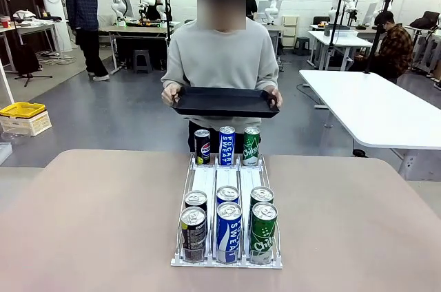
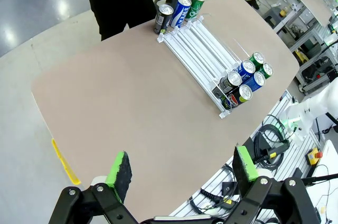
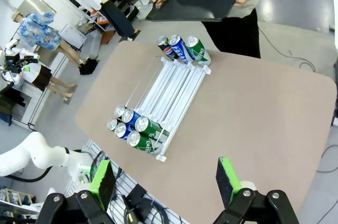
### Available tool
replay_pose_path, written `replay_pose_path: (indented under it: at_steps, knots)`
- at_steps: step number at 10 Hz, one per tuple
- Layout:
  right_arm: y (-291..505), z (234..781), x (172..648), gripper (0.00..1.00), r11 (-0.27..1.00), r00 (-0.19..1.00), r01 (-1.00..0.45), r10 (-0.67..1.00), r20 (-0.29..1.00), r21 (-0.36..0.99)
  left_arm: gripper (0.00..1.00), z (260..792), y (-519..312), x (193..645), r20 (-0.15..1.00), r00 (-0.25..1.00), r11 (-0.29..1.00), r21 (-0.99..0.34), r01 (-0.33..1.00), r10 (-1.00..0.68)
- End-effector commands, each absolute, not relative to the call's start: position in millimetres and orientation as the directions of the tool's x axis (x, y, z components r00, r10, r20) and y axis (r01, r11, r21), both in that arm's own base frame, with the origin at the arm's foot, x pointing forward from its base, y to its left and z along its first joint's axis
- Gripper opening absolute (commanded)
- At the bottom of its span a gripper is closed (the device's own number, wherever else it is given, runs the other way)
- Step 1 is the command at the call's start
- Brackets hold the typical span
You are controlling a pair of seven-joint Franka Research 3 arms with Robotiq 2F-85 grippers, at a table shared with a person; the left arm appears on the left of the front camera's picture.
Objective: Retrieve and hand over the desired beverage to the person.
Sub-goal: Pick up a can of the same type that the person held from the Automatic Can Dispenser.
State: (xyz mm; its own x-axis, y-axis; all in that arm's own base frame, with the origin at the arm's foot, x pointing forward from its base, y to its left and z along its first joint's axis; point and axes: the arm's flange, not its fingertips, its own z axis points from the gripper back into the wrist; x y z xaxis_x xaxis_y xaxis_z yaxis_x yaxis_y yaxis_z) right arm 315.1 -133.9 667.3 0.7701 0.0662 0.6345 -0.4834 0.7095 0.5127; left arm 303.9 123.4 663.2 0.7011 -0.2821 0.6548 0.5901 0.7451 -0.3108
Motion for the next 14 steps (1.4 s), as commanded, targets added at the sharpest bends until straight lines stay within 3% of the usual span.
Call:
replay_pose_path:
  at_steps: [1,14]
  knots:
    - [-133.9,668.1,316.4,1.0,0.687,0.756,-0.509,0.069,0.651,0.518,1.0,664.1,123.2,304.4,0.668,0.689,0.734,-0.312,0.603,-0.282]
    - [-133.9,668.1,316.4,1.0,0.687,0.756,-0.509,0.069,0.651,0.518,1.0,664.1,123.2,304.4,0.668,0.689,0.734,-0.312,0.603,-0.282]
